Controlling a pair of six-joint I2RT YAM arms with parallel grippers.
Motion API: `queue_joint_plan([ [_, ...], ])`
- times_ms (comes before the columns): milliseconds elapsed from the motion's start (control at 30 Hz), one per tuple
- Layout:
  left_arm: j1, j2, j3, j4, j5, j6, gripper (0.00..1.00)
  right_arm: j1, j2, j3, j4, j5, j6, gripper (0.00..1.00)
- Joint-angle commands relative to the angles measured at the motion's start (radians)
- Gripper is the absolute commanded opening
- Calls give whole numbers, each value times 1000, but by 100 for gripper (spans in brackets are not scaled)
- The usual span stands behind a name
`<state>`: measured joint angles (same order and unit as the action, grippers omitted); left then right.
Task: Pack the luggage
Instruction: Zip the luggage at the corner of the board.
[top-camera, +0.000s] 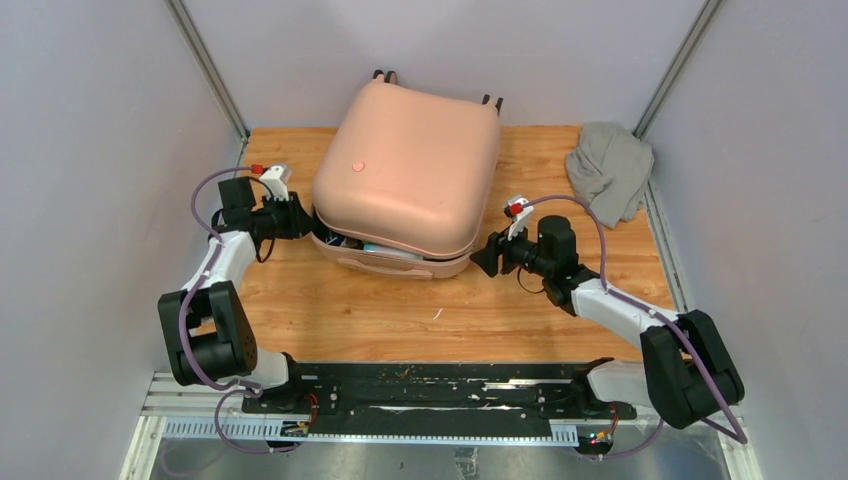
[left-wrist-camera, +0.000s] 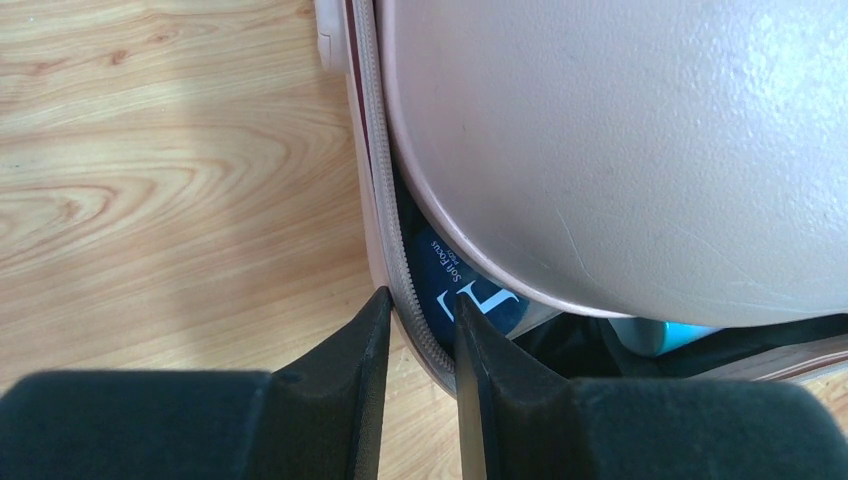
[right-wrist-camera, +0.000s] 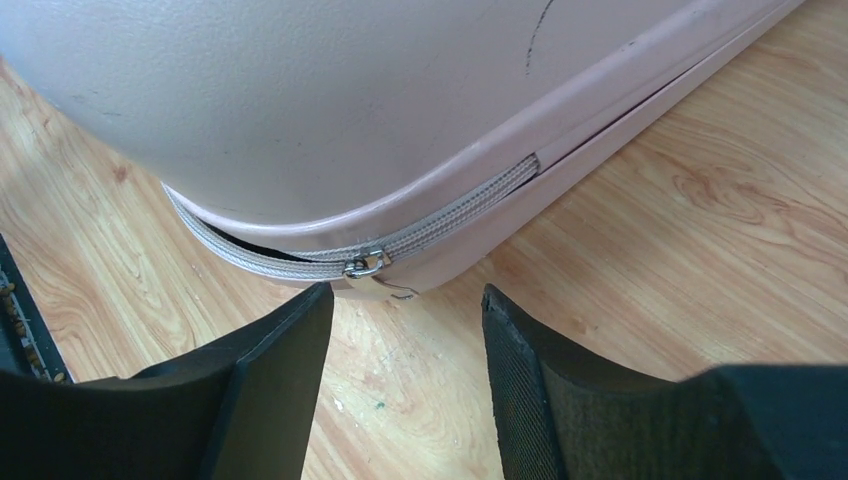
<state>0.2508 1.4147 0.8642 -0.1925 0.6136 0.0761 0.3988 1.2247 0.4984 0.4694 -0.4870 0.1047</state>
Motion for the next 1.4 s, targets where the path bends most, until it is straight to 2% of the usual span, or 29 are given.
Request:
queue_joint_plan([
  [0,13,19,2,-5,-120,50,0,-1,44,40,43,-79,2,60],
  [133,12,8,2,-15,-118,52,0,0,52,36,47,-137,17,61],
  [333,13,-4,4,-30,-129,63,0,-1,23,-18,70,-120,23,61],
  [700,12,-23,4,-57,-132,77,0,-1,103,71,66,-132,22,30],
  [833,13,-22,7,-63,-133,81,0,0,97,67,57,-137,21,14],
  [1000,13,-27,7,-68,-138,92,0,-3,54,50,8,-64,6,2],
  [1167,13,-34,7,-74,-137,96,0,-2,-1,34,-20,-3,-11,0],
  [1367,13,-42,7,-73,-122,81,0,-2,6,49,-50,-46,-24,0],
])
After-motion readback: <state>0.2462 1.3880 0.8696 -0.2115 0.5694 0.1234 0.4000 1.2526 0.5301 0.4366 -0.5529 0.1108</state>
